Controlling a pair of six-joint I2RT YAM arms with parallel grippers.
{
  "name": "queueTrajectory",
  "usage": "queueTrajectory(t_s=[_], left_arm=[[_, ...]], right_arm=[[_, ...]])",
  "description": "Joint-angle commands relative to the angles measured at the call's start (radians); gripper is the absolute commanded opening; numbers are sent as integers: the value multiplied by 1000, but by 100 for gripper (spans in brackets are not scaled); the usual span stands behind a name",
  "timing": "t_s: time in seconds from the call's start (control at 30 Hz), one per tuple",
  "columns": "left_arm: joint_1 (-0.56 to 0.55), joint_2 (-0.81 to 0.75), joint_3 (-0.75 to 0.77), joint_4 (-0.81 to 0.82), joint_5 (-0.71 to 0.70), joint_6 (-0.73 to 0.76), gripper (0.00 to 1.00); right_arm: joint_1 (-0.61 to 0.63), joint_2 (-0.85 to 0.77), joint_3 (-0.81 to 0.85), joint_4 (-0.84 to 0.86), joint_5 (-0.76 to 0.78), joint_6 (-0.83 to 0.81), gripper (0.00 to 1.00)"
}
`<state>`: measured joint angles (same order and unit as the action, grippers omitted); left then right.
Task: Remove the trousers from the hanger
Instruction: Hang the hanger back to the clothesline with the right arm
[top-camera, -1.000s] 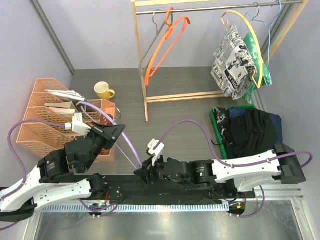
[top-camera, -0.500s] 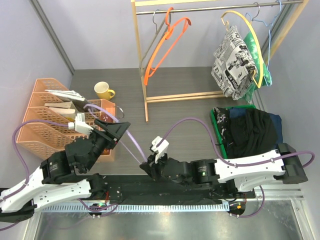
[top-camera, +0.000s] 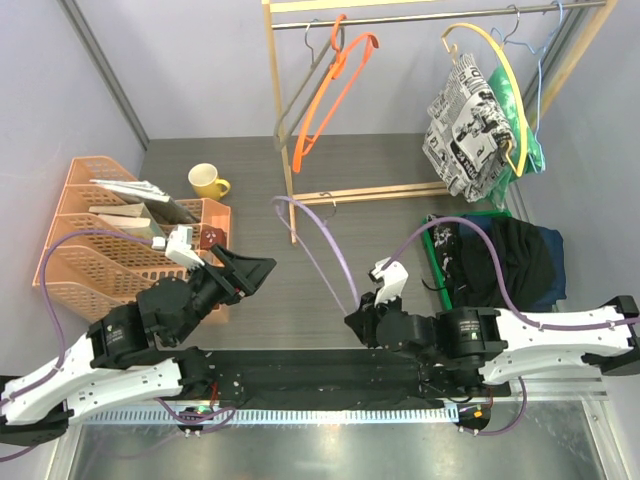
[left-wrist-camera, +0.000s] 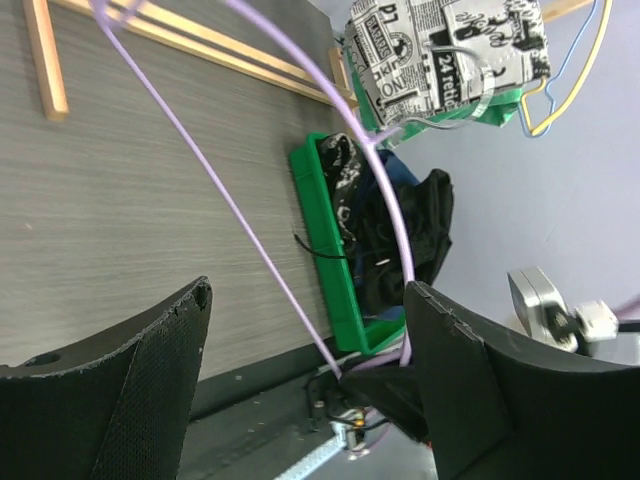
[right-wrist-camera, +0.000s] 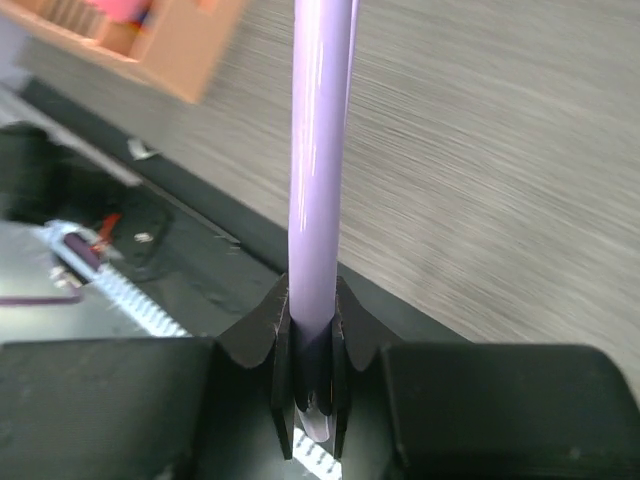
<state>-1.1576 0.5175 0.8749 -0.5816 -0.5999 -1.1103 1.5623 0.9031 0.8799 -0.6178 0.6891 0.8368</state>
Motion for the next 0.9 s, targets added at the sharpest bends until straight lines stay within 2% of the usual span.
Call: queueTrajectory(t_s=[0.0,0.2,0.23,0.47,0.67,0.87], left_arm=[[-4,-20,45,-14,-14,142,77],[-4,-30,96,-81,-31,240,77],[-4,-31,102,-90,-35,250,77],[-4,-68,104,-116,-29,296,78],[-4,-103,101,-136,-9,302,78],[-4,-146,108,-161,2,302,78]], right_arm=[[-127,-15,-30,-102,38,125,1],[-315,29,-27,15,3,39,1],[-376,42,-16,30,-8,18,1],[-648,143,34,216,-204,-129,1],[-732,143,86,341,-229,-209,1],[-811,155,139,464,-332,-283,1]])
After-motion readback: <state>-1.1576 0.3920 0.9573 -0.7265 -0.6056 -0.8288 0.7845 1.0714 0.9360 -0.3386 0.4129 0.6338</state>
